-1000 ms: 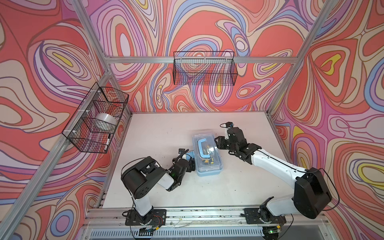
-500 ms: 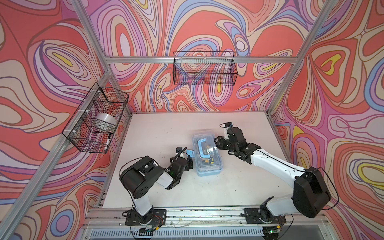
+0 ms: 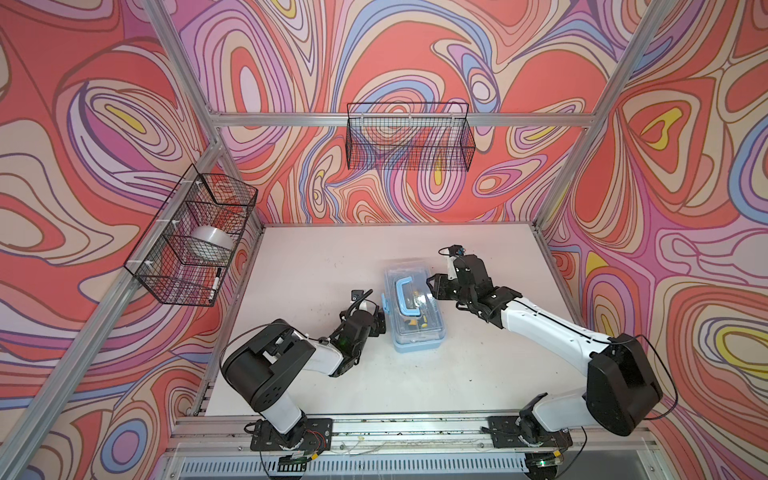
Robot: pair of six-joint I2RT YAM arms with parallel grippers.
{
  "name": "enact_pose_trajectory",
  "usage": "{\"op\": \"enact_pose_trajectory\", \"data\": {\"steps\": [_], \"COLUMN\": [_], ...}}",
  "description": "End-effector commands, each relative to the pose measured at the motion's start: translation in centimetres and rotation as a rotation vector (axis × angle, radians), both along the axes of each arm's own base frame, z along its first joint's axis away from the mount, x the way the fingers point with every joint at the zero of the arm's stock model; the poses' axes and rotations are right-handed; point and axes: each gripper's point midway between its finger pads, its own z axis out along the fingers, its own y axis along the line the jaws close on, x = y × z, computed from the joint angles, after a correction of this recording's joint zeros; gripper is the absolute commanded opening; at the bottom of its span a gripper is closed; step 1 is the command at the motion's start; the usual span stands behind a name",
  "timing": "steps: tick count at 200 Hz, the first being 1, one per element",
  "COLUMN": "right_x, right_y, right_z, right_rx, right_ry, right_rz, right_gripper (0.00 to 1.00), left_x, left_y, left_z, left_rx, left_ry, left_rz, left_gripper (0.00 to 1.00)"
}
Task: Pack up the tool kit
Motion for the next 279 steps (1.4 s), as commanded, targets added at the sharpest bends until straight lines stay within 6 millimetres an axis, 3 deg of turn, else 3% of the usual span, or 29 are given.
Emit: {"op": "enact_pose_trajectory", "data": {"steps": [1,132,279], "right_x": [-1.0,-2.3,-3.5], "right_y": [0.1,1.6,3.2], "right_z": [-0.4,-1.6,-2.8], "right_rx": [-0.001,-0.011,-0.014], "right_ry": [0.022,0.055,0.081], "right_rz": [0.014,0.051,0.085], "right_gripper": [0.46,0.44,0.44], "left_x": [0.5,0.1,-0.3], "left_y": [0.1,-0.6,-2.0], "left_z": [1.1,3.5,5.6], "left_rx": [-0.014,-0.094,-0.228], "left_ry": [-0.011,0.018,0.048], "left_rz": [0.021,0.002,-0.030], "left_gripper": [0.90,0.73,0.65]}}
